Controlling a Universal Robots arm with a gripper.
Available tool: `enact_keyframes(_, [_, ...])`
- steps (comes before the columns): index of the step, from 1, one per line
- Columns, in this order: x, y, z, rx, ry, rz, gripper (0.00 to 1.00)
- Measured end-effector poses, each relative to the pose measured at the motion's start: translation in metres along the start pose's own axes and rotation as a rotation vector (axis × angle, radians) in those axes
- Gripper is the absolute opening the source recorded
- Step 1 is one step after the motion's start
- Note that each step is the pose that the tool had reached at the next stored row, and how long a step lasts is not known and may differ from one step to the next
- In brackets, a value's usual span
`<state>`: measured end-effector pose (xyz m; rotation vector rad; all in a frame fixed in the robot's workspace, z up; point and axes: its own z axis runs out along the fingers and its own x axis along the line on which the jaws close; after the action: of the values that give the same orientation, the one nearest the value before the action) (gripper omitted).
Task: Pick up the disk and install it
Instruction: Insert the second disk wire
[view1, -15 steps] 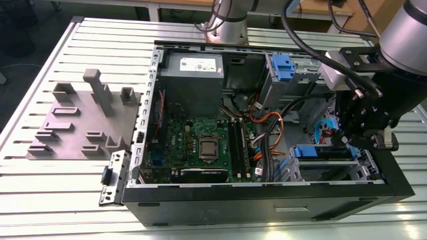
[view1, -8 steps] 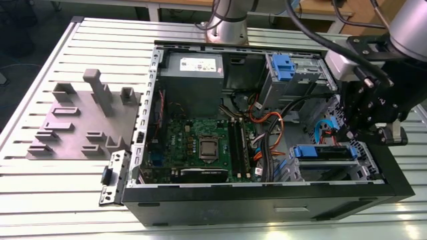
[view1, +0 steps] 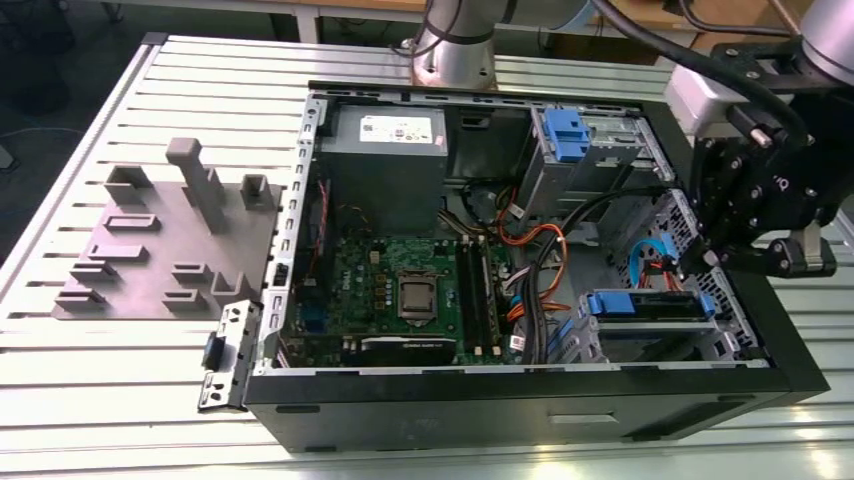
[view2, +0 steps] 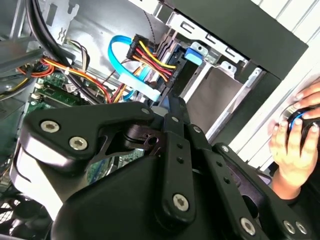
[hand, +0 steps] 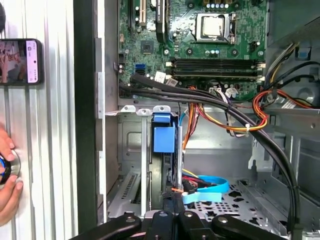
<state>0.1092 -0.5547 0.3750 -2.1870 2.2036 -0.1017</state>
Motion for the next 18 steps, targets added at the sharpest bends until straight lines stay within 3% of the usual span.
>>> enact_keyframes(2, [-0.0015,0.0000,0.0001,-0.0141,0.0005,0.000,0.11])
enact_keyframes(3, [-0.0033,-0.0003,0.0007,-0.0310,0.0007,-0.001,0.11])
enact_keyframes(5, [-0.0043,-0.0004,0.0018,-0.0386,0.0005,-0.001,0.11])
enact_keyframes(12, [-0.0081,-0.0013,0.0041,-0.0418,0.0002,-0.001,0.11])
enact_keyframes(14, [-0.0086,-0.0015,0.0046,-0.0419,-0.0003,-0.001,0.16])
enact_keyframes(15, [-0.0087,-0.0015,0.0049,-0.0420,-0.0003,-0.001,0.24])
enact_keyframes(18, [-0.0091,-0.0017,0.0057,-0.0423,-0.0008,-0.001,0.24])
